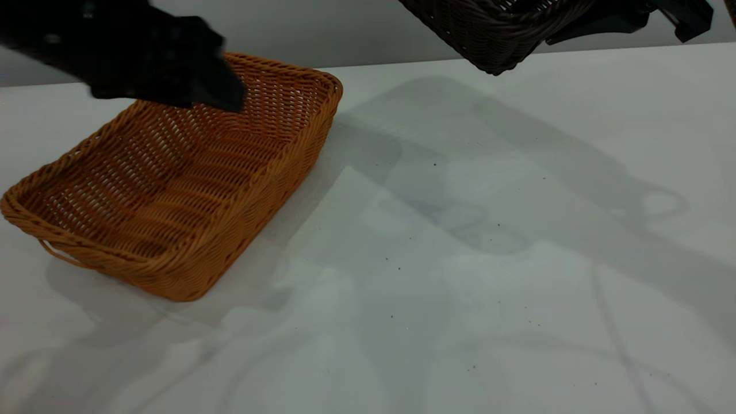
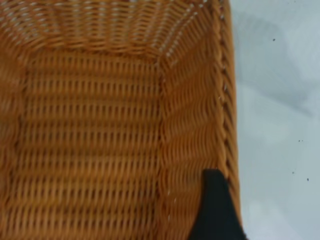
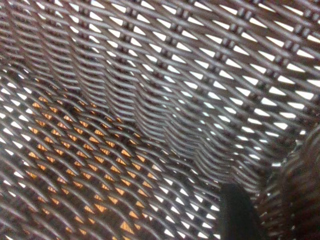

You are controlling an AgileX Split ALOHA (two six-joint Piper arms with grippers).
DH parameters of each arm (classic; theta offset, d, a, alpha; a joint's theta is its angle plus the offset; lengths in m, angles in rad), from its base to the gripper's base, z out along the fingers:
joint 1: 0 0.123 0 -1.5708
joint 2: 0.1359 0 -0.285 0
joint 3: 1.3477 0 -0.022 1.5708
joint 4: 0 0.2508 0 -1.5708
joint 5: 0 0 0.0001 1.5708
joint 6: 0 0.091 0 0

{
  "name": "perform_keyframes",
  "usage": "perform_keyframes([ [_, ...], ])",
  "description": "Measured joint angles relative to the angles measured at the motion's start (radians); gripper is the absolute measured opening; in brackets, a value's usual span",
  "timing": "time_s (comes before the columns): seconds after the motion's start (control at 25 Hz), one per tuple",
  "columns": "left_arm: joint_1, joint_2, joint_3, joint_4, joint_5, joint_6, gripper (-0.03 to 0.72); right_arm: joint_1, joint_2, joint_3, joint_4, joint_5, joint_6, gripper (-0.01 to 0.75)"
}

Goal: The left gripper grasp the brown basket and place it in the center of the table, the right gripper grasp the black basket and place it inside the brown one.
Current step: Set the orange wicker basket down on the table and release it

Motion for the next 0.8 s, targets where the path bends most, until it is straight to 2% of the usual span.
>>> perform_keyframes([
  [0.36, -0.066, 0.146, -0.024, 0.002, -0.112, 0.006, 0.426, 0.0, 0.0, 0.0, 0.0, -0.005, 0.002, 0.299],
  [0.48, -0.068, 0.177, -0.025, 0.002, -0.153, 0.006, 0.426, 0.0, 0.0, 0.0, 0.0, -0.005, 0.0, 0.299],
  [0.8, -0.068, 0.218, -0.043, 0.002, -0.141, 0.006, 0.426, 0.0, 0.0, 0.0, -0.001, -0.016, -0.006, 0.299],
])
